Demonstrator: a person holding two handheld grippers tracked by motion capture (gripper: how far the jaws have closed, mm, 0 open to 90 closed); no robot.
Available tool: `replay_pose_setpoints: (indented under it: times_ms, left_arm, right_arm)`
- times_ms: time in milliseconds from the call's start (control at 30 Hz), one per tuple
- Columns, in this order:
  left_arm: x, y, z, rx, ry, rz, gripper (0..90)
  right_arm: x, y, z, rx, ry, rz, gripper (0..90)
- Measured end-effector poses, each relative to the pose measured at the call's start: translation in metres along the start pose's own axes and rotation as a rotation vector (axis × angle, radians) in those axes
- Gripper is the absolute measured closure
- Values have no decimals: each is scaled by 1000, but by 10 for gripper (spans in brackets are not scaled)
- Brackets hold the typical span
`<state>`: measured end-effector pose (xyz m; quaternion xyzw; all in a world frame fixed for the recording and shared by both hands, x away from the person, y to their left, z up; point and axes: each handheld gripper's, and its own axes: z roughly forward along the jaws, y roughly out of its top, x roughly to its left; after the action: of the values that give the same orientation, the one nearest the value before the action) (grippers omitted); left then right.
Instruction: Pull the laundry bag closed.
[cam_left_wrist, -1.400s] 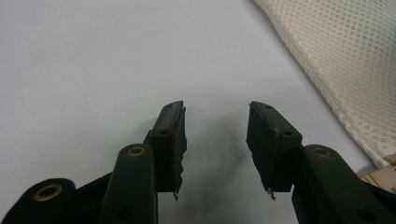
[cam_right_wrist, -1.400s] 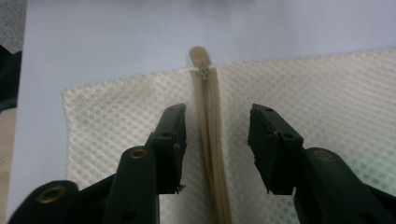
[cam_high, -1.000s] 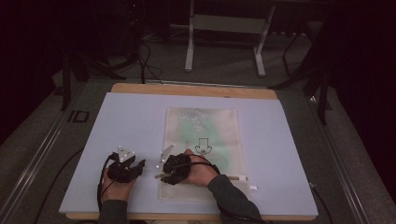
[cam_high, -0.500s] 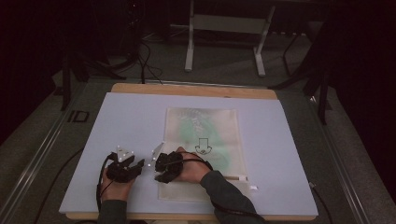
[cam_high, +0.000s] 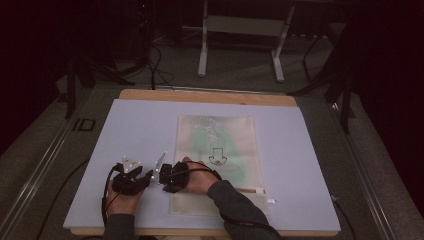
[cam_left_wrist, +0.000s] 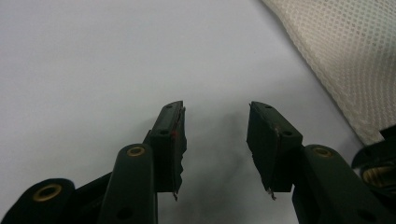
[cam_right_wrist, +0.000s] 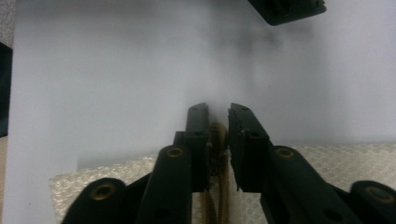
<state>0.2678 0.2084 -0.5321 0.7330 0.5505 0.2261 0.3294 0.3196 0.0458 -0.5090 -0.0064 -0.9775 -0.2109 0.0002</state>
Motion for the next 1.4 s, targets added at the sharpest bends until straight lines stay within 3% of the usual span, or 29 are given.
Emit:
replay_pose_setpoints:
  times_ms: [333,633,900,1100,1400]
  left_arm:
    - [0,0,0,0,1,-1,559]
    - [-2,0,-1,0,-4,5,560]
    - [-5,1,-2,-10,-20,19,582]
    - [-9,1,-1,-8,-45,37,598]
    - [-15,2,0,-3,-76,53,631]
  right_arm:
    - [1,0,-4,-25,-1,-11,808]
    - [6,-6,-22,-57,-19,-17,807]
    - [6,-24,-29,-61,-20,6,808]
    - [1,-36,-26,-71,4,38,803]
    - [-3,-39,-20,-81,42,72,801]
